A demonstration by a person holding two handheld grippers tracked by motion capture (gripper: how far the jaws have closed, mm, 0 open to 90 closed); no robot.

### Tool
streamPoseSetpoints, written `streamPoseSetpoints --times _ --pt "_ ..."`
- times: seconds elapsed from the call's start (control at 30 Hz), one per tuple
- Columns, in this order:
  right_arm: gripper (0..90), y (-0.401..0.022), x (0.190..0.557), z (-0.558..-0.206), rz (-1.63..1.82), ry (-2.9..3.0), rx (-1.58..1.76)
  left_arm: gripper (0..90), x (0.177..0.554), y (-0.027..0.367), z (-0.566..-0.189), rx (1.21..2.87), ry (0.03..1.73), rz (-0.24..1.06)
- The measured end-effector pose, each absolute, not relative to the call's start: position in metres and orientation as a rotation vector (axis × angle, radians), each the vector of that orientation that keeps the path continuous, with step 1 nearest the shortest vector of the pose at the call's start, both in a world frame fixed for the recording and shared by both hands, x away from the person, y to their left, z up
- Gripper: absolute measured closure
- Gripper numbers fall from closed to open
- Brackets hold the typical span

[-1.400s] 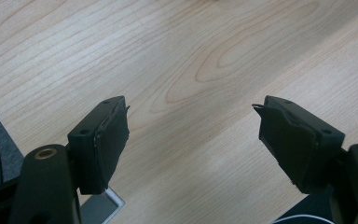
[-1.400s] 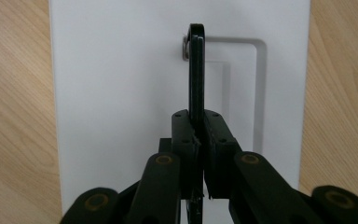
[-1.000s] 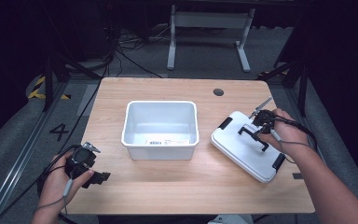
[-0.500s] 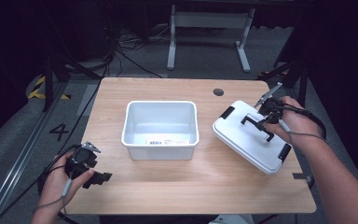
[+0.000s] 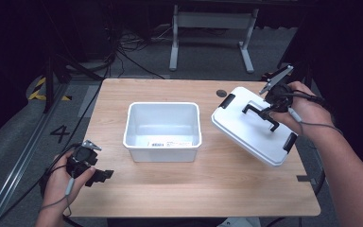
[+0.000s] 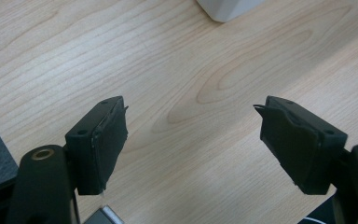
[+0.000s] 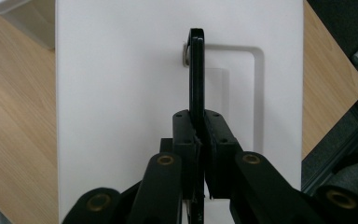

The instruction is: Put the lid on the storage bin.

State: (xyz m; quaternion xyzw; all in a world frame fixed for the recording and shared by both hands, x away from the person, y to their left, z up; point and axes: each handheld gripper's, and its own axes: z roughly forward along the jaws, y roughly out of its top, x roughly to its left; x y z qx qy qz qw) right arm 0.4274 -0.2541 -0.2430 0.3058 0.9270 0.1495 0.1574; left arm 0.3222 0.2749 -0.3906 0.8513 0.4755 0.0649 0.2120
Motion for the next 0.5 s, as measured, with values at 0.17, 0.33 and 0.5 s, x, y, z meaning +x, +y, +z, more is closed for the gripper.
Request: streamPoseSetpoints --times 0.17,0.33,0.5 --pt "85.0 -0.245 0.429 -0.236 0.432 2.666 0.839 23.3 0.322 0.275 -0.388 2.347 1.322 0.176" --pt "85.1 -0.231 0.431 -0.225 0.452 2.683 0.778 22.9 0.322 0.272 -0.386 2.344 1.303 0.161" --pt "85.1 -0.212 0.432 -0.219 0.47 2.711 0.715 22.9 0.323 0.274 -0.389 2.349 1.319 0.161"
